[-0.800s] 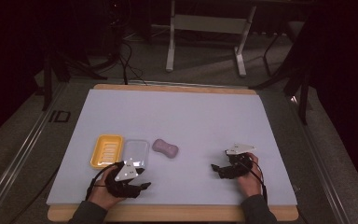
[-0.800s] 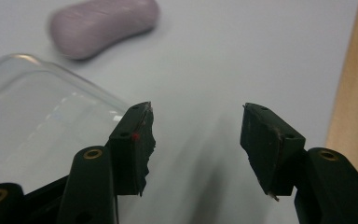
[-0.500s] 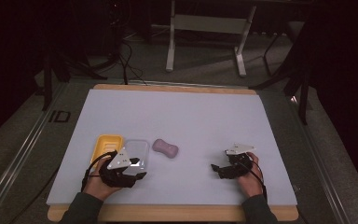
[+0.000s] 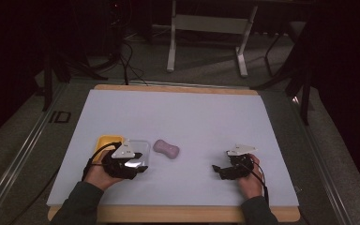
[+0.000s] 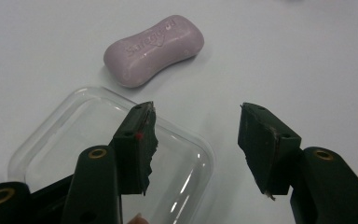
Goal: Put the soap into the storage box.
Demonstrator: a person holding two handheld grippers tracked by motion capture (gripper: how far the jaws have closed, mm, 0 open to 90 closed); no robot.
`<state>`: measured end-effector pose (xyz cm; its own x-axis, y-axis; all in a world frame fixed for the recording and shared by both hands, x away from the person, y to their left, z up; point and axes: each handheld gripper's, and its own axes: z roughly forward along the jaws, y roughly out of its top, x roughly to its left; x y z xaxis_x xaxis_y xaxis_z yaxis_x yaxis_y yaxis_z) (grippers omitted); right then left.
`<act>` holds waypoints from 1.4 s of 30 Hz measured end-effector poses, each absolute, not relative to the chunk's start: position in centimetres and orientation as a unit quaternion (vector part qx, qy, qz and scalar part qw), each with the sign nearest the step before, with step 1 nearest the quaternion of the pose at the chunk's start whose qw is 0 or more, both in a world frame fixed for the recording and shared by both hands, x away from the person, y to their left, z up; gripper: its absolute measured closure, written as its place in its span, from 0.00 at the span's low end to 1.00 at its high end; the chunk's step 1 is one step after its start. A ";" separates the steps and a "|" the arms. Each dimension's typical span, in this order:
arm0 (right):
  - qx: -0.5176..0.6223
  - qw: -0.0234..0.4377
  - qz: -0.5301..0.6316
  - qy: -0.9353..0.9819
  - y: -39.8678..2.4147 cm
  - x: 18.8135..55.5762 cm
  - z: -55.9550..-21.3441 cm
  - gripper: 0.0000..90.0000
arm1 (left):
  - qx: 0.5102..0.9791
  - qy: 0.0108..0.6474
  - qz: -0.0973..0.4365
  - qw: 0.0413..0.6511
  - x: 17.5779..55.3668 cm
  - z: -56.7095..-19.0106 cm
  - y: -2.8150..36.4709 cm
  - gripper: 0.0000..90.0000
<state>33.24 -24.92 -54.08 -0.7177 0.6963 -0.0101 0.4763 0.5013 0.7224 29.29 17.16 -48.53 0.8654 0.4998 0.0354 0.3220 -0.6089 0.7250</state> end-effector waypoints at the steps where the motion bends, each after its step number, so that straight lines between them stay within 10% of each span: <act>1: 0.343 0.152 0.362 0.853 -24.9 33.2 -54.1 0.14 | 0.890 0.231 0.117 0.376 29.5 -48.5 17.1 0.51; 42: 0.342 0.162 0.409 0.831 -25.8 32.7 -53.7 0.17 | 0.896 0.222 0.083 0.375 37.2 -48.3 12.6 0.28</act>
